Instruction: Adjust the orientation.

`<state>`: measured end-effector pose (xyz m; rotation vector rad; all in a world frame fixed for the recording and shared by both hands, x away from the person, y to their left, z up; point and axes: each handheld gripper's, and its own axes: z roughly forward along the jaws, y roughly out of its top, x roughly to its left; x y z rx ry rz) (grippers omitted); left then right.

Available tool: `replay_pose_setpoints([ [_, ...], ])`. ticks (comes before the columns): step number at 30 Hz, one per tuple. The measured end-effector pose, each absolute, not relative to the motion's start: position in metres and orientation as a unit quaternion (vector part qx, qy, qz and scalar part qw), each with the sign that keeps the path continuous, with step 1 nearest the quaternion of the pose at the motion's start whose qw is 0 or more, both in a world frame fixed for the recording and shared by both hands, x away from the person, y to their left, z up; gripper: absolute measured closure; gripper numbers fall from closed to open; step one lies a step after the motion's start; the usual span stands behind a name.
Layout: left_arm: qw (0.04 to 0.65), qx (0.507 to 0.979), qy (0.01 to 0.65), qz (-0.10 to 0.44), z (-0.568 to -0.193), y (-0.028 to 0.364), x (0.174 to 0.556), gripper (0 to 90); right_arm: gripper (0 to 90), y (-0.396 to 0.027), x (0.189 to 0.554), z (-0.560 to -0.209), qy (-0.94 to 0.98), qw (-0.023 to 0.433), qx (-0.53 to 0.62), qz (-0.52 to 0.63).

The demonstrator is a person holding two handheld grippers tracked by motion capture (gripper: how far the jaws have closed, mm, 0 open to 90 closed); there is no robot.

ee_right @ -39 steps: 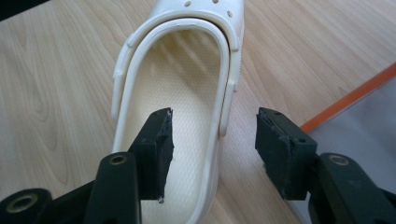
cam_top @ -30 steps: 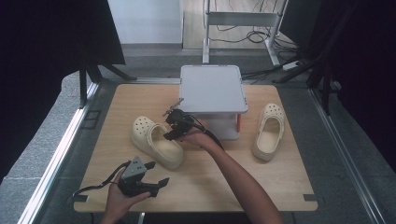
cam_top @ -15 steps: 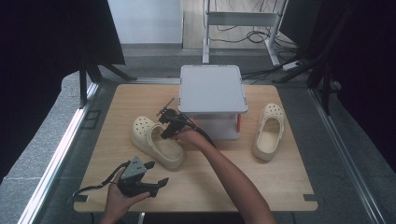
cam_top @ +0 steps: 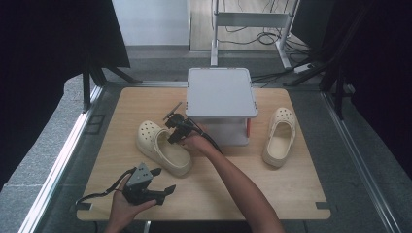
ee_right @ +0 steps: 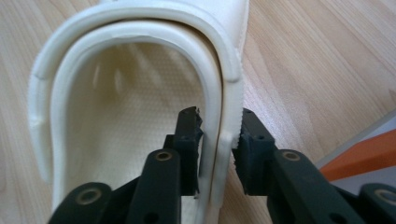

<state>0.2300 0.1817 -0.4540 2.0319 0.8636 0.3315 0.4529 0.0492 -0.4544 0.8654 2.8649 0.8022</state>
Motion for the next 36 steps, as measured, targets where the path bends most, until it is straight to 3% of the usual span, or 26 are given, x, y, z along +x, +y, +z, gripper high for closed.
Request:
replay_pose_setpoints([
  [21, 0.437, 0.818, 0.349, 0.138, -0.454, 0.183, 0.230, 21.8, 78.2, 0.045, 0.443, -0.449, 0.906, 0.019, 0.311, 0.287],
  [36, 0.438, 0.817, 0.349, 0.138, -0.453, 0.183, 0.232, 21.8, 78.3, 0.012, 0.415, -0.437, 0.898, 0.011, 0.302, 0.318],
])
